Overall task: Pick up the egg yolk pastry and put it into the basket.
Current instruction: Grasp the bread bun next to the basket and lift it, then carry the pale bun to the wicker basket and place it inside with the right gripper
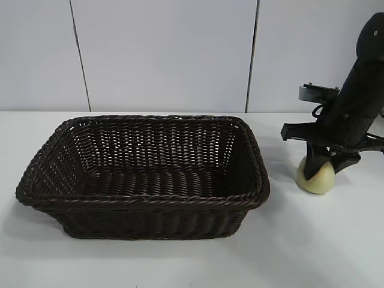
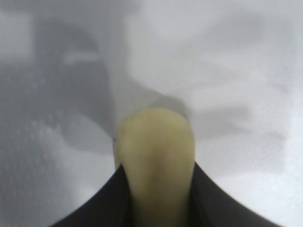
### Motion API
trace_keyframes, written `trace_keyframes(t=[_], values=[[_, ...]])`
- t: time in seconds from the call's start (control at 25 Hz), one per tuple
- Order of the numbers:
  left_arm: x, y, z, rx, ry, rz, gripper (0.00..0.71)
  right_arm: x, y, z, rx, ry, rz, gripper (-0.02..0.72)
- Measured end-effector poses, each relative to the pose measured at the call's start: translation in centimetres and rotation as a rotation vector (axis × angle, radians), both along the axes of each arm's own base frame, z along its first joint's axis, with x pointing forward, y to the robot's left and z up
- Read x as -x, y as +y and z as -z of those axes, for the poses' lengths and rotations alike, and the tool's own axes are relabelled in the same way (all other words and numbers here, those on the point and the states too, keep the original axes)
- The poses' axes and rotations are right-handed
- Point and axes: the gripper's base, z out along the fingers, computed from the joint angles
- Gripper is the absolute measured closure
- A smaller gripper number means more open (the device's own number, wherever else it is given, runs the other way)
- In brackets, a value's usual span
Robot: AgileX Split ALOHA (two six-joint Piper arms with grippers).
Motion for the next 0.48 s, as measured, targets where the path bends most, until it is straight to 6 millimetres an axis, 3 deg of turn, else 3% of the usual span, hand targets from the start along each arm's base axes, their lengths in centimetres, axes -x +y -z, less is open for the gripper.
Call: trace_keyframes(t=[0.2, 0.48], values=[[0.0, 0.0, 0.0, 0.0, 0.0, 0.0, 0.175, 0.4, 0.0, -2.0, -0.005, -0.016, -0.005, 0.556], [0.0, 0.0, 0.0, 0.0, 0.0, 0.0, 0.175, 2.3, 0.0, -9.3, -0.02, -0.135, -0.017, 0.556]])
